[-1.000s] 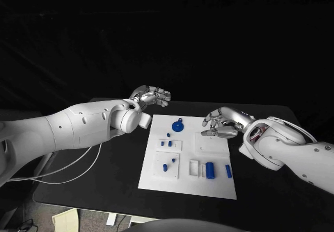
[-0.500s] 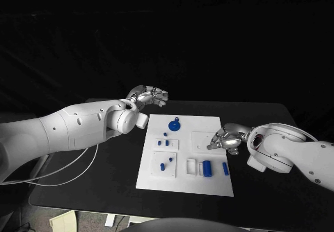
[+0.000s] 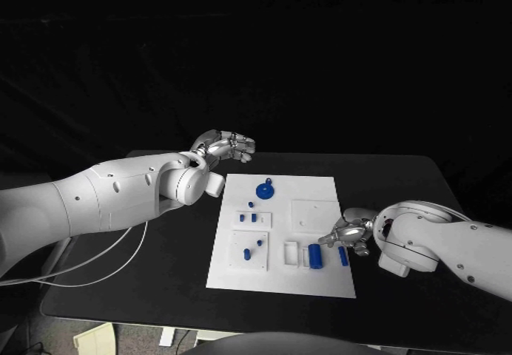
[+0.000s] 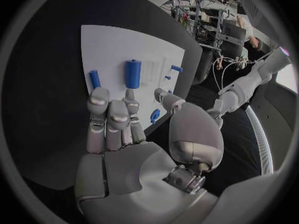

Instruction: Assemble the parts on the task board

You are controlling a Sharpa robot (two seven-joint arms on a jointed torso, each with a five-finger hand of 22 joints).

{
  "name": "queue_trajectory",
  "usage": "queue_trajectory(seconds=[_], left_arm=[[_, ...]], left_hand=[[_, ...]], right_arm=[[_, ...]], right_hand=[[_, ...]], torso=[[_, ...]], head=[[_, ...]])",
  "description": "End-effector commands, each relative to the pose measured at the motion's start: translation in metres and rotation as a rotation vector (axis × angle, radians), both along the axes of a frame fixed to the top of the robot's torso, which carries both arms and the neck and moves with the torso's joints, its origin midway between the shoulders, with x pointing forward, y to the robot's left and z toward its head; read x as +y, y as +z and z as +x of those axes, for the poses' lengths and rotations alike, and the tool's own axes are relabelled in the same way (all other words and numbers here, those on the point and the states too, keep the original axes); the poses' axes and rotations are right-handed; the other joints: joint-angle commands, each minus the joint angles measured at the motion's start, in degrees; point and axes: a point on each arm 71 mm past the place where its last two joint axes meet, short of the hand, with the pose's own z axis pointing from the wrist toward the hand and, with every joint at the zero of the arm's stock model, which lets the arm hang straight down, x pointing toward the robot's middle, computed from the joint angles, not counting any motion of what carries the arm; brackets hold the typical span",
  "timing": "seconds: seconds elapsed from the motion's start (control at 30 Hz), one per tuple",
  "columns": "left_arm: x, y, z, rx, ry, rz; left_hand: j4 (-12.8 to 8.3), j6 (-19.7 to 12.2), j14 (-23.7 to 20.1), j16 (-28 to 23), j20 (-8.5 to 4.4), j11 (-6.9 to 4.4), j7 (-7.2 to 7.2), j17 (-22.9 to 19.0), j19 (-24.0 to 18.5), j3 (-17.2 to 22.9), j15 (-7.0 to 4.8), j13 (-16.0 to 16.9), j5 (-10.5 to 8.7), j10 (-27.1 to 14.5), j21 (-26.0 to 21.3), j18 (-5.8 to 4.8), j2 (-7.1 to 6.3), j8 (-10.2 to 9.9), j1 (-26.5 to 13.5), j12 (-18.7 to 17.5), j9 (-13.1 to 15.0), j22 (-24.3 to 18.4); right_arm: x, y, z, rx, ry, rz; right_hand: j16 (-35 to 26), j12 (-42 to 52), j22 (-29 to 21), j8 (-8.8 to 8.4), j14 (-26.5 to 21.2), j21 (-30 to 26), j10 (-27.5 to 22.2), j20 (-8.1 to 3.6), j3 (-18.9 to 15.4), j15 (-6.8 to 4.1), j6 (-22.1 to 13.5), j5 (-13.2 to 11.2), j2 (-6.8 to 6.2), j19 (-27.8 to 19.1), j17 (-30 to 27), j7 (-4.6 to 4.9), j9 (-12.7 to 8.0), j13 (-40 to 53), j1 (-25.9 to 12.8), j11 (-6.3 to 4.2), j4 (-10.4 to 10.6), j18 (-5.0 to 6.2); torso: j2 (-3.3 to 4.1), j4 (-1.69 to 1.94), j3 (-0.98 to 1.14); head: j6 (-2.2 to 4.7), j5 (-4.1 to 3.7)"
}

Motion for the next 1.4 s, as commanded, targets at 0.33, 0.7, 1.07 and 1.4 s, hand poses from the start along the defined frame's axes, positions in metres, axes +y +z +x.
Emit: queue_trajectory(seconds=[0.33,0.7,1.07,1.4], left_arm=[[-0.003,0.002,0.000,-0.009,-0.016,-0.014],[-0.002,0.002,0.000,-0.009,-0.015,-0.014],[-0.003,0.002,0.000,-0.008,-0.016,-0.014],[-0.003,0.002,0.000,-0.007,-0.017,-0.014]], left_hand=[[0.31,-0.22,0.48,-0.43,-0.09,-0.02,0.00,0.20,0.46,-0.22,0.07,-0.08,-0.05,-0.23,-0.40,0.34,-0.26,0.30,0.23,-0.22,-0.08,0.09],[0.34,-0.23,0.49,-0.49,-0.09,-0.02,0.01,0.28,0.46,-0.25,0.08,-0.08,-0.05,-0.24,-0.42,0.35,-0.26,0.30,0.19,-0.22,-0.09,0.11],[0.35,-0.24,0.49,-0.53,-0.09,-0.02,0.01,0.33,0.47,-0.25,0.07,-0.08,-0.05,-0.24,-0.44,0.35,-0.26,0.31,0.18,-0.21,-0.10,0.12],[0.36,-0.25,0.50,-0.57,-0.10,-0.02,0.01,0.38,0.47,-0.26,0.07,-0.08,-0.05,-0.25,-0.46,0.36,-0.25,0.31,0.18,-0.21,-0.10,0.14]], right_arm=[[0.009,-0.021,-0.006,0.072,-0.004,-0.011],[0.007,-0.035,-0.008,0.112,-0.005,-0.039],[0.017,-0.043,-0.010,0.117,0.000,-0.029],[0.026,-0.047,-0.011,0.118,0.010,-0.019]], right_hand=[[0.34,0.60,1.17,0.50,-0.21,0.90,0.47,-0.81,0.97,-0.41,0.93,-0.28,-0.72,0.15,0.53,0.50,0.86,1.24,-1.33,-0.31,1.71,3.09],[0.34,0.45,1.17,0.45,-0.20,1.07,0.33,-0.83,1.00,-0.40,0.80,-0.28,-0.73,0.07,0.64,0.52,1.00,1.27,-1.58,-0.30,1.91,3.09],[0.33,0.40,1.18,0.44,-0.19,1.20,0.28,-0.85,1.06,-0.39,0.73,-0.28,-0.57,-0.01,0.71,0.53,1.11,1.38,-1.45,-0.29,1.77,3.09],[0.30,0.29,1.19,0.40,-0.19,1.41,0.17,-0.88,1.09,-0.36,0.63,-0.28,-0.42,-0.14,0.82,0.55,1.28,1.50,-1.21,-0.27,1.38,3.09]], torso=[[0.03,-0.02,0.08],[0.02,-0.07,0.07],[0.02,-0.03,0.05],[0.02,0.02,-0.01]], head=[[-0.35,0.17],[-0.75,0.42],[-0.87,0.43],[-1.00,0.50]])
